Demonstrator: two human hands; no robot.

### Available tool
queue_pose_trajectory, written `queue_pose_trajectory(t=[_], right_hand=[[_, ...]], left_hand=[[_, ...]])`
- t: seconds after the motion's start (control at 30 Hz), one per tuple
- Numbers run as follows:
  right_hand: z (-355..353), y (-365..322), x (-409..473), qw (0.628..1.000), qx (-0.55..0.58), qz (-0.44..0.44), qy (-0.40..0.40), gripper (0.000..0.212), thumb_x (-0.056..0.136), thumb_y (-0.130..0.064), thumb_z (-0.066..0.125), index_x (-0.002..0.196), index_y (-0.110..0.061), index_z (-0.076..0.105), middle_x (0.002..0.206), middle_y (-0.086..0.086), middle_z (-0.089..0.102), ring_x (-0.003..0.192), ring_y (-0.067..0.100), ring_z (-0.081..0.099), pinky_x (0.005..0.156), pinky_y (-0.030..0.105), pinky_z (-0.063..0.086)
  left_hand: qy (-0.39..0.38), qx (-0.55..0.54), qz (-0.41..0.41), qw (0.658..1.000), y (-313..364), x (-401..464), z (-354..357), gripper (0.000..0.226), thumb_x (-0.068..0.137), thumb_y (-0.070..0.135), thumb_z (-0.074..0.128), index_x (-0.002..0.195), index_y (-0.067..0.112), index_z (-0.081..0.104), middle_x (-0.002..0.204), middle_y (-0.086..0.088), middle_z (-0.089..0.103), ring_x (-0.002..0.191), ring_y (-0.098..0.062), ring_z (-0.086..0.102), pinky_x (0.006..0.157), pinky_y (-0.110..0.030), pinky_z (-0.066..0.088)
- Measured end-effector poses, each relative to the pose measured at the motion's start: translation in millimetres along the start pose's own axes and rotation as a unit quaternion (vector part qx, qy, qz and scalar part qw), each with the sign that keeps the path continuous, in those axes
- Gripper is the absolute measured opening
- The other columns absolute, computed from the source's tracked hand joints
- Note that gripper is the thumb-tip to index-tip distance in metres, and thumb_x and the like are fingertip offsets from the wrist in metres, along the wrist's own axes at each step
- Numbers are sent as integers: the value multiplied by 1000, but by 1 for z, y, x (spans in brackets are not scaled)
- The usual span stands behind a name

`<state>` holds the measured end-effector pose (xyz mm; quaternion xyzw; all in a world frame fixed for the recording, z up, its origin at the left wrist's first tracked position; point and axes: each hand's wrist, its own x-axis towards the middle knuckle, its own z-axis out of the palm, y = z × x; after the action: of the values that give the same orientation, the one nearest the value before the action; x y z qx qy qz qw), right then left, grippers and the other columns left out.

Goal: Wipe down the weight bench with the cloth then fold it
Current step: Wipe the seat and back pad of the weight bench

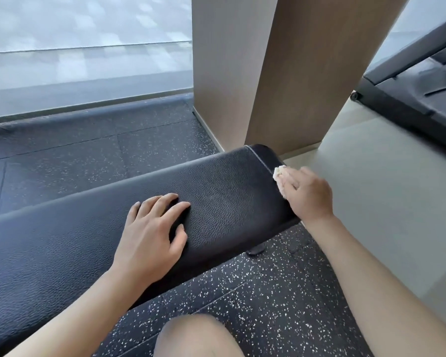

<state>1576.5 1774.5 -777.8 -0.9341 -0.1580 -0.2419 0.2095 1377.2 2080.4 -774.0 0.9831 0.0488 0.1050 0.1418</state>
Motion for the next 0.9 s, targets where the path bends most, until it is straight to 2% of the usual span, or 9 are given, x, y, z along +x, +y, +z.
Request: queue_pose_trajectory(t=[0.07,0.17,0.27,0.37,0.5,0.6,0.7,0.8,0.9], right_hand=[[6,0,26,999,-9,33,-42,22,93,-38,61,91,-23,76,68,1,47,60,28,44,54,34,41],[22,-7,67,992,0,81,-100,31,90,-36,58,64,-19,55,66,8,57,67,37,53,57,38,44],[36,-21,99,980,33,141,-136,37,81,-42,52,64,-12,63,63,12,65,68,39,61,59,34,46],[37,-40,122,966,59,183,-176,32,79,-34,57,67,-8,70,55,9,62,55,32,62,45,22,39],[47,-80,143,945,65,143,-286,13,66,-16,54,58,-14,63,53,6,52,52,27,47,49,24,37],[70,-122,143,942,12,67,-329,15,62,-22,58,65,-10,68,58,4,58,60,29,55,54,26,42],[81,-156,130,942,-31,-6,-333,23,75,-36,67,78,-13,71,78,4,66,79,31,62,68,29,46],[88,-178,118,946,-26,-26,-322,24,80,-36,66,75,-13,70,82,7,67,79,32,60,69,28,42],[91,-192,109,950,-39,-37,-308,24,85,-34,63,90,-15,75,96,10,73,91,34,66,71,30,43]], left_hand=[[1,1,2,1000,1,1,0,50,90,43,46,138,36,59,148,8,53,138,-23,46,118,-52,31],[2,9,0,1000,2,1,0,51,90,41,47,139,35,59,149,7,53,138,-23,46,118,-52,31],[1,16,-3,1000,4,2,0,52,90,41,46,141,34,57,150,7,52,139,-24,46,118,-53,31],[2,20,-2,1000,4,2,1,53,91,42,45,142,35,57,151,7,52,140,-24,45,118,-53,31],[9,26,-1,1000,4,2,1,52,91,42,47,141,35,57,151,7,52,139,-23,45,117,-53,32],[9,33,0,999,4,3,1,51,91,42,48,141,35,56,150,6,52,138,-24,45,116,-52,33],[7,33,-2,999,2,2,1,52,91,43,50,141,35,56,150,6,52,138,-24,45,116,-51,33],[11,24,-8,1000,1,2,0,52,90,44,49,140,35,58,150,7,52,137,-23,45,115,-52,34],[15,10,-9,1000,0,2,0,52,90,46,48,139,35,59,149,7,53,137,-23,44,116,-52,33]])
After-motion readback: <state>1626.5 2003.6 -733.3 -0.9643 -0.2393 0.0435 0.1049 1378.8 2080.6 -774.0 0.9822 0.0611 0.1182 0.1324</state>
